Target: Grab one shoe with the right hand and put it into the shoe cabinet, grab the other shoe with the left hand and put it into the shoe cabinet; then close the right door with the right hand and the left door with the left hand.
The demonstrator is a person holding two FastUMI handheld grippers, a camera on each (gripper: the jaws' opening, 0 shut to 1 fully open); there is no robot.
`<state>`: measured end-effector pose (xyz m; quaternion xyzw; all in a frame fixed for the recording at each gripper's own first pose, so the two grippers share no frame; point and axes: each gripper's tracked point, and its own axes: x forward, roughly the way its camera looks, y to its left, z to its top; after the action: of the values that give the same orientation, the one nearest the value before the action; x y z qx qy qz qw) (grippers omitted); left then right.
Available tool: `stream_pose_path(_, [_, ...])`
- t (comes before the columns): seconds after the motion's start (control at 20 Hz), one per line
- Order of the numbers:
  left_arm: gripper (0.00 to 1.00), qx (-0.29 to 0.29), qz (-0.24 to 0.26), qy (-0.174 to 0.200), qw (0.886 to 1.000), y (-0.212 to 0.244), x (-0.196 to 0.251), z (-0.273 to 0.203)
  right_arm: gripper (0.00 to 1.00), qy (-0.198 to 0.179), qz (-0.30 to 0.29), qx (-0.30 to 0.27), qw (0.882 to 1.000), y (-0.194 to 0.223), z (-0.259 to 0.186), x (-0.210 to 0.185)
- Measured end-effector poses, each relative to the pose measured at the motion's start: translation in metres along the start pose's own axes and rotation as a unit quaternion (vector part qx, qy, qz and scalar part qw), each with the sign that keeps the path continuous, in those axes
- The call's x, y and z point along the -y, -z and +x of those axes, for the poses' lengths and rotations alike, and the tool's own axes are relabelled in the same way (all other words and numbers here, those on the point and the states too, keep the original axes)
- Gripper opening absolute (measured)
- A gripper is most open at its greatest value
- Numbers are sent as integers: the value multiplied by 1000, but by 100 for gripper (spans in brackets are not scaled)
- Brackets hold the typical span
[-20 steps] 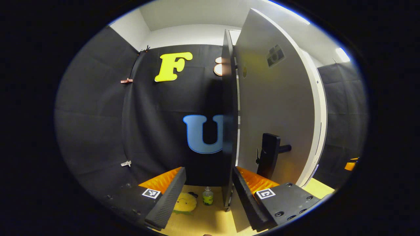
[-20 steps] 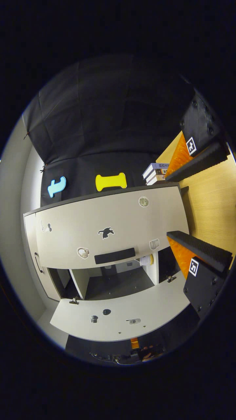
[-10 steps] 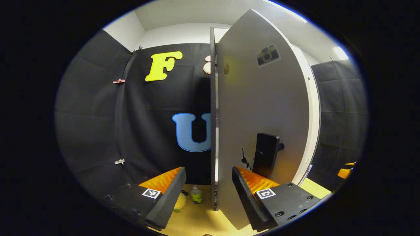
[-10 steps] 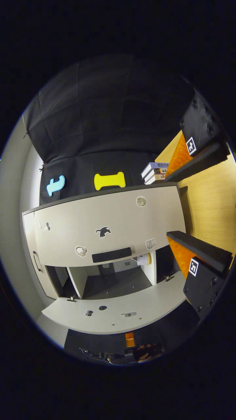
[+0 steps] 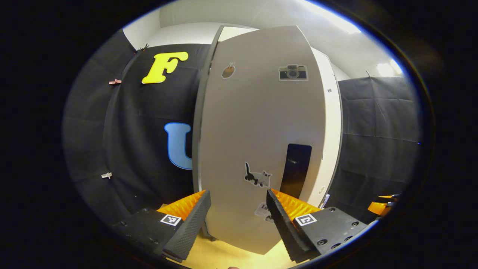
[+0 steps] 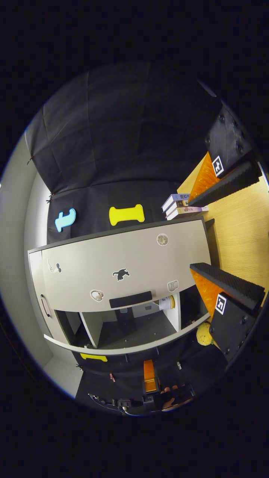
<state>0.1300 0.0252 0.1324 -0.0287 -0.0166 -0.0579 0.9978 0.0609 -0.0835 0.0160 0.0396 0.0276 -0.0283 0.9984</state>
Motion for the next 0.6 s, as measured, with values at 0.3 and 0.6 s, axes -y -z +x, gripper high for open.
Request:
stream_pose_path(0.3, [94, -16, 46, -7, 999, 24, 20, -8, 98, 8, 11, -1, 1000, 2, 2, -1])
stream_pose_path(0.6, [95, -9, 32, -20, 999, 43, 29, -29, 98, -3, 7, 9, 1000, -3, 2, -14])
